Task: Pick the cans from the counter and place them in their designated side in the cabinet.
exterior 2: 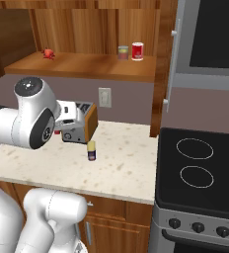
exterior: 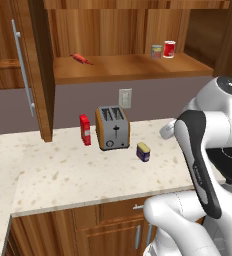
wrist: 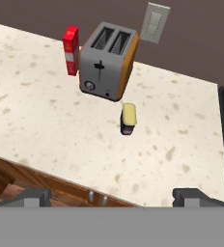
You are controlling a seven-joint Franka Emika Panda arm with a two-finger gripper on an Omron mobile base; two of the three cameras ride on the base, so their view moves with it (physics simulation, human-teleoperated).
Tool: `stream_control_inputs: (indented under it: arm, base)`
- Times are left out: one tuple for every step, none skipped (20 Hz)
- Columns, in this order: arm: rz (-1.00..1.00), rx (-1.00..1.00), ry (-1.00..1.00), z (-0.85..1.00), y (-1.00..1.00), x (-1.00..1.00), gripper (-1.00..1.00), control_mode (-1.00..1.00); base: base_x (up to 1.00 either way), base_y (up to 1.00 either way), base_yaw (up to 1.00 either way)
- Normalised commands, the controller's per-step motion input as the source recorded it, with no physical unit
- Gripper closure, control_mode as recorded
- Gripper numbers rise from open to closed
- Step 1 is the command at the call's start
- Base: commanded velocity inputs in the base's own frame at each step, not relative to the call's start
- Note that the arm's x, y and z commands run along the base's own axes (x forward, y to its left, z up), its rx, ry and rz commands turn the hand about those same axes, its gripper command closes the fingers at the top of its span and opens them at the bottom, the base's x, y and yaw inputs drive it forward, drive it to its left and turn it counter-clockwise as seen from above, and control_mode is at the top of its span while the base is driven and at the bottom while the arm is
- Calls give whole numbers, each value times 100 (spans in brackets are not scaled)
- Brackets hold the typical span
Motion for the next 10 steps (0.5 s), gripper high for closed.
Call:
stream_control_inputs:
  arm:
    - [0, 0, 0, -9, 0, 14, -100, -100]
    - [0, 0, 0, -10, 0, 12, -100, -100]
    - [0, 0, 0, -12, 0, 13, -100, -100]
    - [0, 0, 0, -13, 0, 15, -100, -100]
    - [0, 0, 0, -14, 0, 16, -100, -100]
    - [0, 0, 0, -14, 0, 18, -100, -100]
    - [0, 0, 0, -14, 0, 18, -100, -100]
    - [0, 0, 0, -15, 0, 19, -100, -100]
    - [0, 0, 0, -16, 0, 18, -100, -100]
    - [0, 0, 0, -19, 0, 20, -100, -100]
  base:
    - [0, 0, 0]
    - [0, 0, 0]
    - [0, 0, 0]
    - [0, 0, 0]
    - [0, 0, 0]
    - [0, 0, 0]
    - [0, 0, 0]
    - [0, 0, 0]
    - [0, 0, 0]
    - [0, 0, 0]
